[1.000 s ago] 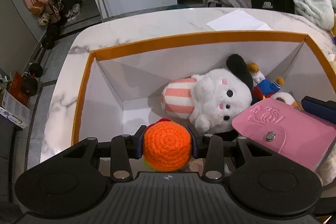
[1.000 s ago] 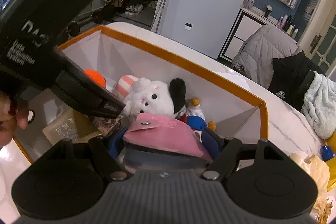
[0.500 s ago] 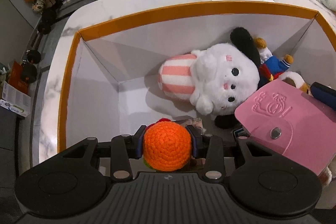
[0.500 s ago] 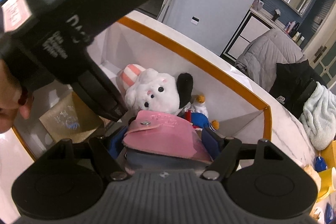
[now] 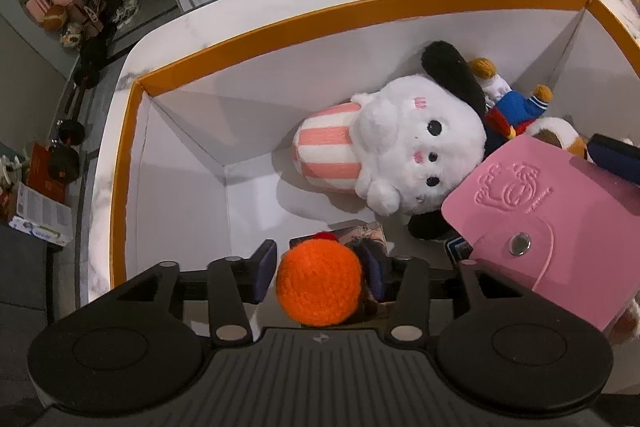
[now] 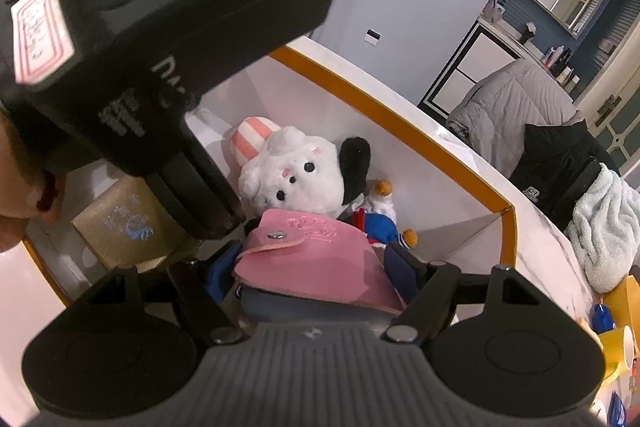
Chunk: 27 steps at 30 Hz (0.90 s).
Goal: Organize objects
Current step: 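Lower orange ball into box and open left tool while right tool releases pink wallet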
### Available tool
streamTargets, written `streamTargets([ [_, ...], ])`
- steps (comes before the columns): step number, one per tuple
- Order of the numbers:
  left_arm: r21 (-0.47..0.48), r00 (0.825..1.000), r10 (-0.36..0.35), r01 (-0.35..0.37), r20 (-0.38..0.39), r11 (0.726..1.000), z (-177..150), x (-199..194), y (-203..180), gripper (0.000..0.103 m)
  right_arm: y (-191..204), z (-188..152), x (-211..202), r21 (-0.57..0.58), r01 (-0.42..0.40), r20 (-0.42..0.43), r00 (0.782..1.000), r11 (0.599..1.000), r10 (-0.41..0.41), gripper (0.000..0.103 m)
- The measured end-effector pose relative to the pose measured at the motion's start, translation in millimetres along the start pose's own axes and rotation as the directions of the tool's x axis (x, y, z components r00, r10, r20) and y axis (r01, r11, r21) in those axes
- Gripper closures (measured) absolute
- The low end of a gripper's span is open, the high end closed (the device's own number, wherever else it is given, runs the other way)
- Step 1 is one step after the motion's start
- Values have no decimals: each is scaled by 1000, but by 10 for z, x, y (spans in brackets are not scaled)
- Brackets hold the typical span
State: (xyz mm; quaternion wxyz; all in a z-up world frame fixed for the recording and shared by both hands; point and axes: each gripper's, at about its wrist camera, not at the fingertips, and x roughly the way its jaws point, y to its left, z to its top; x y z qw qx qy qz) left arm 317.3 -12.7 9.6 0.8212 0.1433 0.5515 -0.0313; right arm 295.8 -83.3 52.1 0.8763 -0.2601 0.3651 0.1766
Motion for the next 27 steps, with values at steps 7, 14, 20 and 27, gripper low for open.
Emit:
streamTargets([
  [7, -10, 1000, -17, 17, -4, 1000, 9, 4, 42, 45, 14, -6, 1, 6, 6, 4, 1000, 1000, -6, 25],
  [14, -44, 998, -64, 63, -9, 997, -3, 7, 97, 43, 22, -13, -13, 6, 10, 6, 1000, 1000, -10, 24],
  [20, -54, 995, -95, 95, -5, 994, -13, 4, 117, 43, 16, -32, -43, 17, 14, 12, 1000, 1000, -14, 23],
  [27, -42, 995, -82, 84, 52, 996, -33, -46, 86, 40, -9, -57, -102, 23, 28, 39, 999, 999, -29, 20],
])
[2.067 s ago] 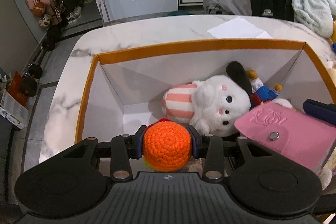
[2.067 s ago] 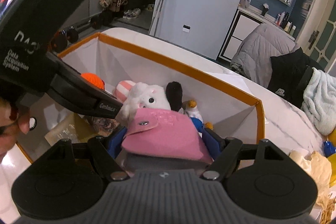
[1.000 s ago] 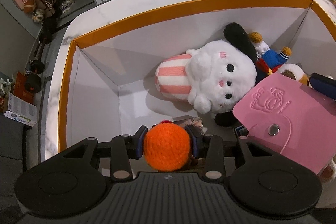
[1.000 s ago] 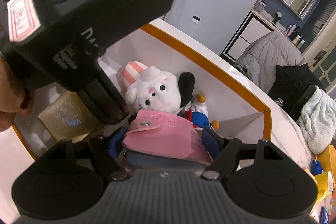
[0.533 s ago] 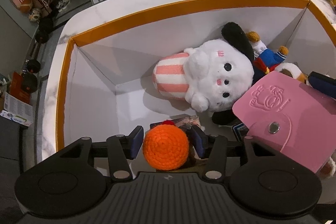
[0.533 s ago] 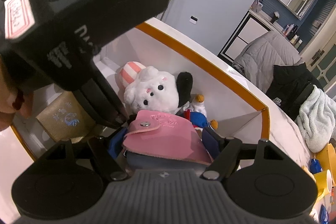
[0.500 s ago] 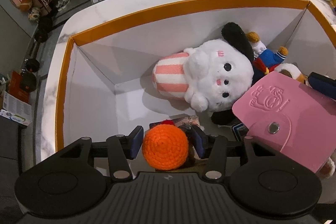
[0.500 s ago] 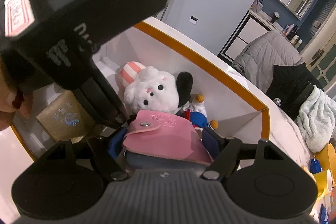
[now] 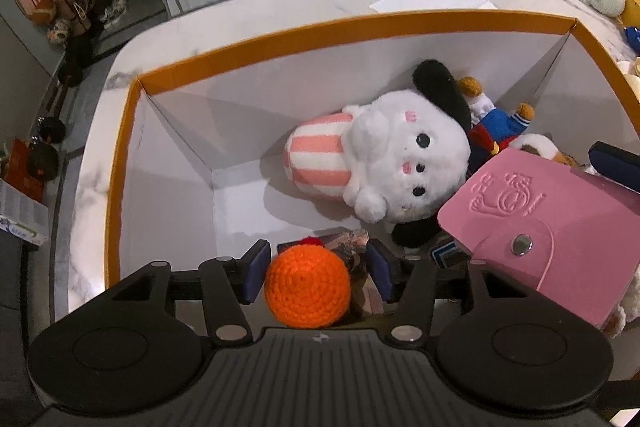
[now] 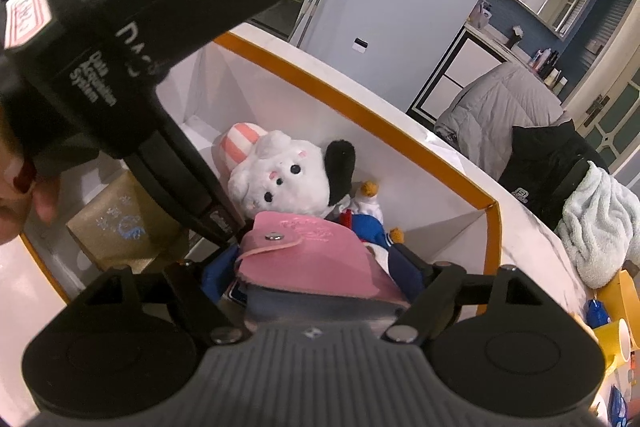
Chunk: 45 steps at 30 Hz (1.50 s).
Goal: Organize objects
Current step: 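Lower orange ball into box and open left tool while right tool releases pink wallet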
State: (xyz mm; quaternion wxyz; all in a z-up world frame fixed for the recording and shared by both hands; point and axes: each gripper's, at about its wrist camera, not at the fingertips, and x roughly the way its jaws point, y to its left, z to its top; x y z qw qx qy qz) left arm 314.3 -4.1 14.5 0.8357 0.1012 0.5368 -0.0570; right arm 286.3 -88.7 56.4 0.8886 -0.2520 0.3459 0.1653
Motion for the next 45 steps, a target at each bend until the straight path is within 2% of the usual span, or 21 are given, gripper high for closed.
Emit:
streamTargets([
  [7, -12, 999, 2, -2, 35, 1000, 4, -11, -5, 37, -25, -22, -63, 17, 7, 21, 1000, 1000, -7, 18],
  [15, -22, 988, 39, -36, 150, 999, -43, -134, -30, 23, -57, -39, -248, 38, 12, 72, 997, 999, -14, 13],
  [20, -38, 982, 32, -25, 187, 999, -35, -177, -15, 21, -43, -54, -330, 32, 20, 79, 997, 999, -22, 12],
  [25, -45, 971, 60, -51, 233, 998, -94, -267, -51, 19, -36, -81, -420, 33, 26, 89, 996, 999, -28, 11],
  [36, -65, 937, 53, -33, 345, 997, -288, -681, -102, 15, -59, -180, -666, 69, 35, 128, 991, 997, -44, 11],
  [45, -104, 905, 53, -10, 423, 995, -759, -1081, -156, 14, -22, -421, -1103, 119, 33, 189, 980, 992, -55, 8],
])
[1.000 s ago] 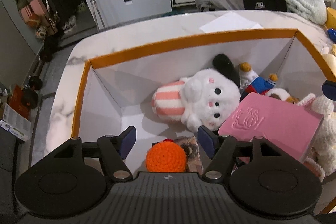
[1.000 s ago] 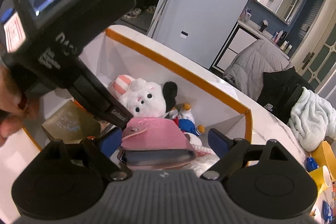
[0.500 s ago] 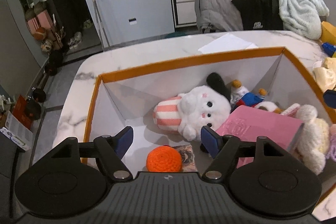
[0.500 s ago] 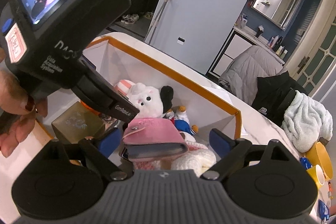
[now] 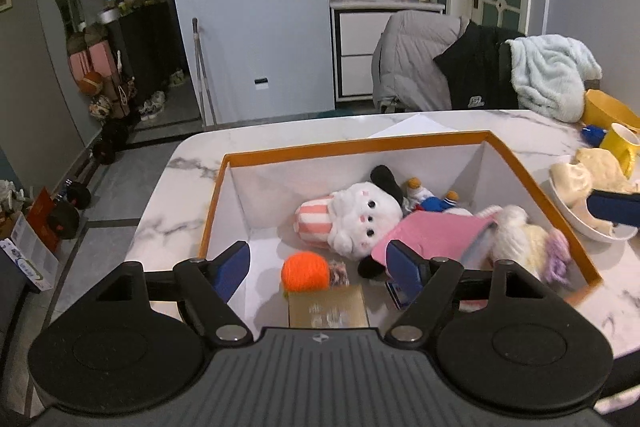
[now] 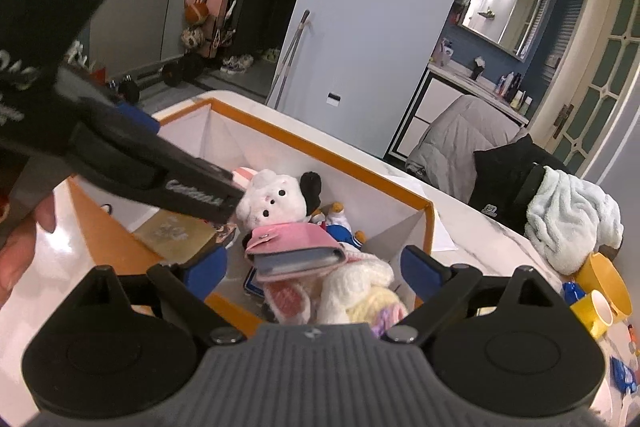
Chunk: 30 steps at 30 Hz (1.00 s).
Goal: Organize objects
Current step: 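Lower orange ball into box and open left tool while right tool releases pink wallet, then move left tool to white Vaseline tube while right tool reaches yellow tape measure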
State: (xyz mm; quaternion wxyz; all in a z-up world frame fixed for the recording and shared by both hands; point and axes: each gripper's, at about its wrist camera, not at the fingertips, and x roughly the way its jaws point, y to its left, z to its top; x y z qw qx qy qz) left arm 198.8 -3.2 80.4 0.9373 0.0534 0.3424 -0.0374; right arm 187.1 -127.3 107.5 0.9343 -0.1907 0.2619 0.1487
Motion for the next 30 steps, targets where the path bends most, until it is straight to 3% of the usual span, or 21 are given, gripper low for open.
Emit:
streamTargets([
  [8, -50, 999, -23, 25, 42, 998, -386, -422, 7, 12, 12, -295, -403, 62, 8, 44, 999, 998, -11, 6],
  [14, -70, 999, 3, 0, 39, 998, -831, -553, 0, 12, 106, -703, -497, 104, -1, 24, 1000, 995, -1, 6],
  [23, -95, 999, 37, -36, 9, 995, -1422, -564, 64, 12, 415, -1317, -159, 109, 4, -73, 997, 994, 4, 6],
  [30, -124, 1000, 20, -19, 8, 992, -1616, -556, 136, 12, 531, -1450, 119, 146, -19, -105, 994, 989, 34, 6],
])
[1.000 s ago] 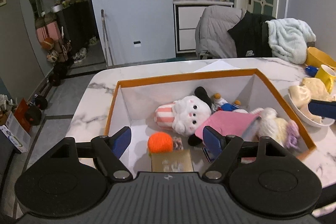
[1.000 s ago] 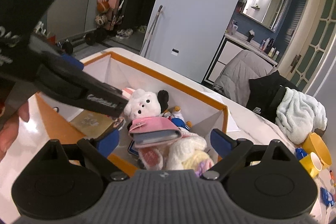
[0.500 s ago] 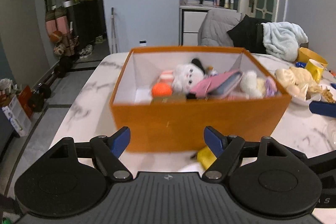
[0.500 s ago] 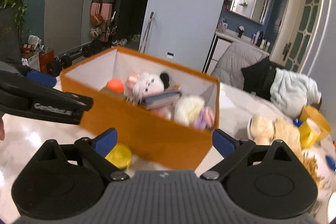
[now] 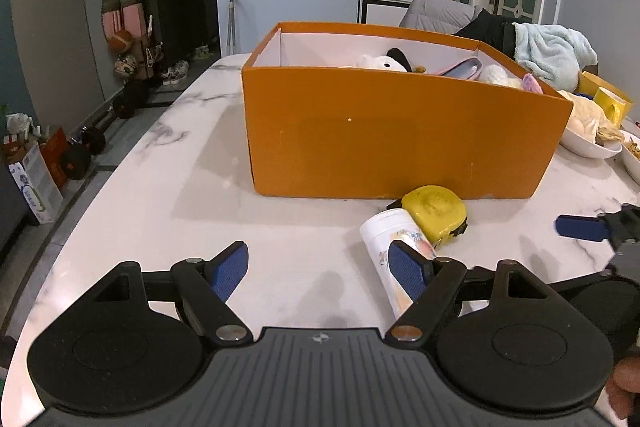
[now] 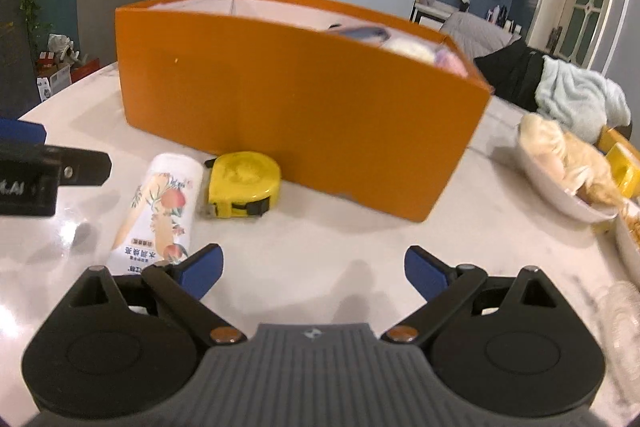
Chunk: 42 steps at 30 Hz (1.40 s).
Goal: Organize objects
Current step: 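Move left tool to white Vaseline tube while right tool reaches yellow tape measure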
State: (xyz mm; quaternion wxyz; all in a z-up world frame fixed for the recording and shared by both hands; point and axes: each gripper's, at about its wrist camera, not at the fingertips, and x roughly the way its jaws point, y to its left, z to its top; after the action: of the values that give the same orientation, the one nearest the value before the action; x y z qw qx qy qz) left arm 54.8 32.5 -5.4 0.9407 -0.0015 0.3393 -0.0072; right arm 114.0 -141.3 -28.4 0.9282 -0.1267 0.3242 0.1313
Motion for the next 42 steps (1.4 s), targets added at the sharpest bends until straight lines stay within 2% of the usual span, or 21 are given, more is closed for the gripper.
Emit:
streamTargets([
  [5, 12, 1000, 13, -13, 3, 1000, -16, -3, 16, 12, 226, 12, 76, 4, -35, 11, 999, 999, 35, 6],
  [12, -22, 1000, 14, -15, -12, 1000, -21, 31, 142, 12, 481, 91, 190, 17, -80, 41, 996, 997, 80, 6],
  [17, -47, 1000, 7, -7, -13, 999, -4, 27, 247, 12, 474, 123, 217, 20, -59, 24, 998, 998, 59, 6],
  [21, -62, 1000, 4, -5, -15, 998, 3, 49, 309, 12, 334, 105, 60, 71, -60, 85, 995, 996, 54, 6],
  [23, -86, 1000, -9, 8, -16, 996, 14, 63, 351, 11, 261, 119, 46, 93, -24, 112, 994, 995, 13, 5],
  [27, -84, 1000, 0, -1, -21, 996, 15, 68, 364, 11, 135, 160, 155, 137, 2, 85, 996, 991, -14, 5],
  [32, -86, 1000, 9, -11, -23, 996, 11, 73, 397, 11, 178, 200, 314, 130, -48, 45, 998, 990, 42, 5],
  [35, -92, 999, 16, -18, -30, 996, 3, 80, 432, 11, 230, 220, 324, 117, -120, 56, 992, 986, 114, 5],
  [38, -98, 999, 21, -24, -35, 995, -4, 92, 470, 11, 201, 291, 357, 148, -88, 78, 994, 985, 77, 5],
  [42, -109, 999, 15, -21, -50, 994, -3, 135, 491, 11, 114, 354, 506, 209, -139, 46, 990, 968, 133, 7],
])
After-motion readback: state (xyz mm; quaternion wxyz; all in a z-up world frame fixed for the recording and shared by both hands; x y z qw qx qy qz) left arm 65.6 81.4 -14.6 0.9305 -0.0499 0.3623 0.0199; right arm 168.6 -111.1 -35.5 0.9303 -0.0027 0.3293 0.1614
